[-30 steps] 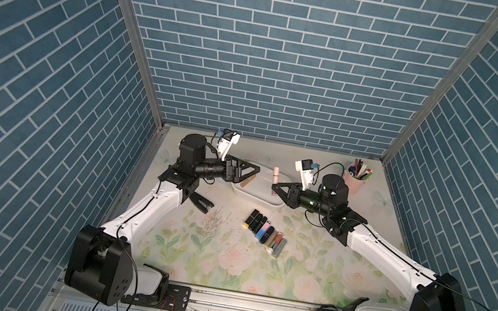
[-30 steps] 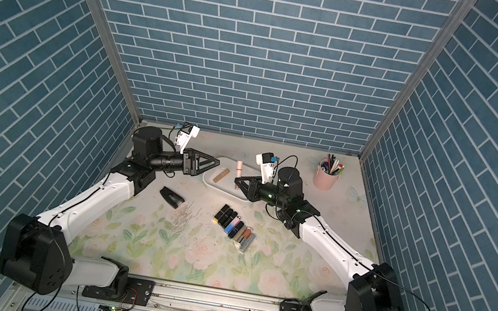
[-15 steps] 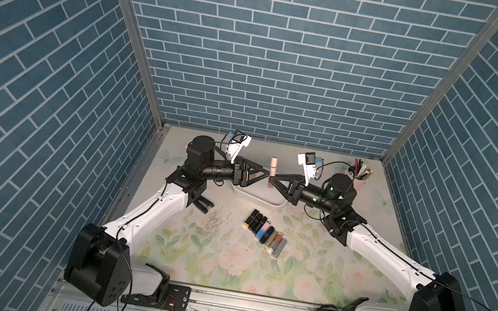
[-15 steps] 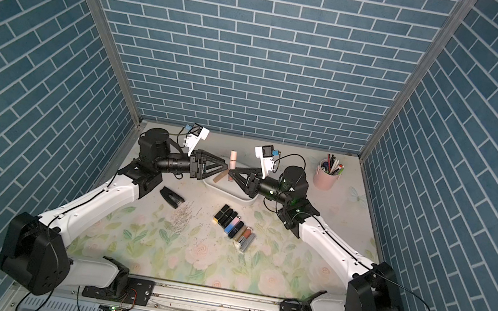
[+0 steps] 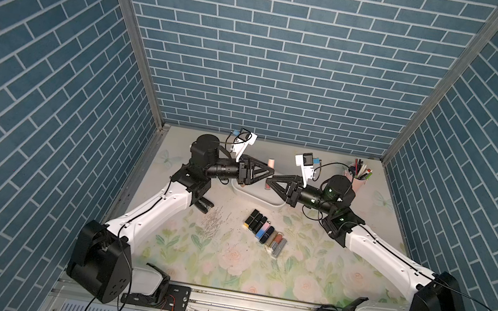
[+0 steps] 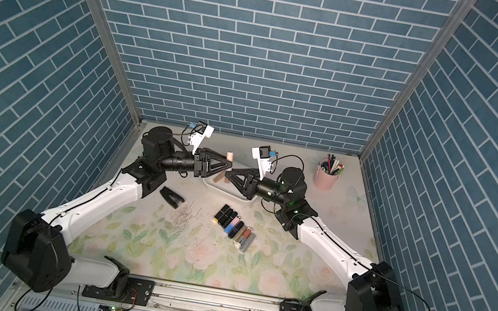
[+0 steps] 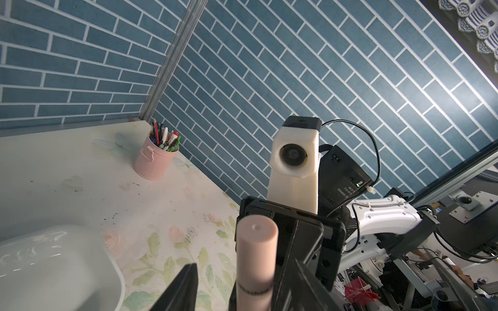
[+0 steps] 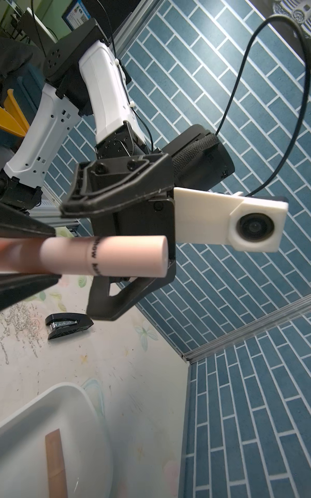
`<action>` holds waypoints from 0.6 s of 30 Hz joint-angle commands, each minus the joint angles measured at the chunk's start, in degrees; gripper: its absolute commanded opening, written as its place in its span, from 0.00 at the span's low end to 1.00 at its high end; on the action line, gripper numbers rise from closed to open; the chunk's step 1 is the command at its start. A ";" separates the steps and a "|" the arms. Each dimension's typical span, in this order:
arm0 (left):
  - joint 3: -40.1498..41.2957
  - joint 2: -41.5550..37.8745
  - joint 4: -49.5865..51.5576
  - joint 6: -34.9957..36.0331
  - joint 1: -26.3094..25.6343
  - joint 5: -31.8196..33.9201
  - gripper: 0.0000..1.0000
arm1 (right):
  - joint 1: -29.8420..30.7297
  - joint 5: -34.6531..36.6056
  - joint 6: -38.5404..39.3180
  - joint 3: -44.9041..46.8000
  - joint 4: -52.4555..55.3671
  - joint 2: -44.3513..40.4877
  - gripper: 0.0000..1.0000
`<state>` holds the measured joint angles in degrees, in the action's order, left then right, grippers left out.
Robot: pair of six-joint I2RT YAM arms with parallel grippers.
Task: Put the lipstick into the storage box
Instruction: Pick up the lipstick at the center of the board.
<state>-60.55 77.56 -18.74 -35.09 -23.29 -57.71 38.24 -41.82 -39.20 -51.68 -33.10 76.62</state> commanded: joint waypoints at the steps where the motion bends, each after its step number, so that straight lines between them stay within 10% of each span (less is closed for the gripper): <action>1: -1.55 0.24 -1.26 0.35 -0.35 -0.16 0.57 | 0.26 -0.86 -0.97 0.39 -2.59 -0.68 0.14; 18: -2.24 0.97 2.85 3.19 -0.97 -2.30 0.07 | 0.26 0.08 -0.31 0.48 -2.62 -0.59 0.18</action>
<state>-61.41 77.82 -16.93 -33.71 -24.03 -58.70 38.24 -41.65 -39.18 -51.44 -33.15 76.62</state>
